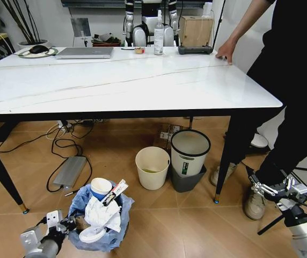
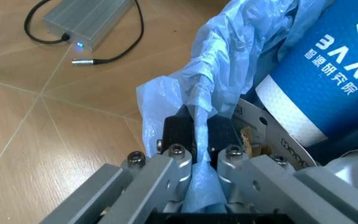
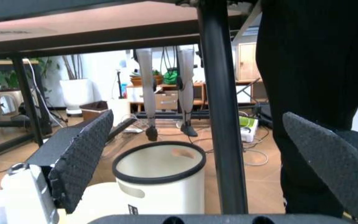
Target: Pick up the trash bin and place the trash from the table into it.
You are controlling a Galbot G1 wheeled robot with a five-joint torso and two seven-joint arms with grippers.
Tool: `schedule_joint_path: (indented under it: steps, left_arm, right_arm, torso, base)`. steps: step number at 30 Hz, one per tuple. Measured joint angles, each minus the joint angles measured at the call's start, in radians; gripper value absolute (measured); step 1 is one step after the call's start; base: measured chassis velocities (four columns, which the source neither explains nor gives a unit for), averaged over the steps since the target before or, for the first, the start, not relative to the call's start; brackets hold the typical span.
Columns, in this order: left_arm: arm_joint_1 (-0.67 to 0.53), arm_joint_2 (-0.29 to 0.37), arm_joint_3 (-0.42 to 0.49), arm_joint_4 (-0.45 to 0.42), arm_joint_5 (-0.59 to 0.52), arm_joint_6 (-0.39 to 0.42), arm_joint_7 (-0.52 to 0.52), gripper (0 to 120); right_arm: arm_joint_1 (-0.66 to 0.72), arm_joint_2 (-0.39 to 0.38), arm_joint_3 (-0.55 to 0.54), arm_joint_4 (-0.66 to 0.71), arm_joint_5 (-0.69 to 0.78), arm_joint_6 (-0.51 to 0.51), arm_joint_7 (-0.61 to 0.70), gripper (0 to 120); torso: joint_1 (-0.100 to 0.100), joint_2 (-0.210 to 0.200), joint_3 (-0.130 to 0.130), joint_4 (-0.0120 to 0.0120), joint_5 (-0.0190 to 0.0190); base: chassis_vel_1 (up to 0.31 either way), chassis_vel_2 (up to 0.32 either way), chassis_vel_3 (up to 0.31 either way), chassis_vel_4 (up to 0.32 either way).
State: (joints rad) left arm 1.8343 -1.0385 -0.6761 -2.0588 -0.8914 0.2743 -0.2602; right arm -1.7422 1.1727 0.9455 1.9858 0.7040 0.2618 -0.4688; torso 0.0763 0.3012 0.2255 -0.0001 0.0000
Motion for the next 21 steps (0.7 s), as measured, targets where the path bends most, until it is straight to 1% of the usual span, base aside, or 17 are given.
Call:
schedule_joint_path:
  steps: [11,20,21]
  left_arm:
    - [-0.012,-0.002,0.002,0.019,0.002,0.000,0.000,0]
    - [-0.014,-0.003,0.003,0.026,0.007,0.000,0.001,0]
    - [-0.014,-0.003,0.003,0.026,0.007,0.000,0.001,0]
  right_arm:
    - [0.000,0.000,0.000,0.000,0.000,0.000,0.000,100]
    - [0.000,0.000,0.000,0.000,0.000,0.000,0.000,100]
    - [0.000,0.000,0.000,0.000,0.000,0.000,0.000,100]
  torso:
    - [-0.015,-0.046,-0.031,0.0000,0.0000]
    - [-0.023,-0.082,-0.059,0.0000,0.0000]
    - [-0.023,-0.082,-0.059,0.0000,0.0000]
  base:
    - [0.000,0.000,0.000,0.000]
    - [0.000,0.000,0.000,0.000]
    - [0.000,0.000,0.000,0.000]
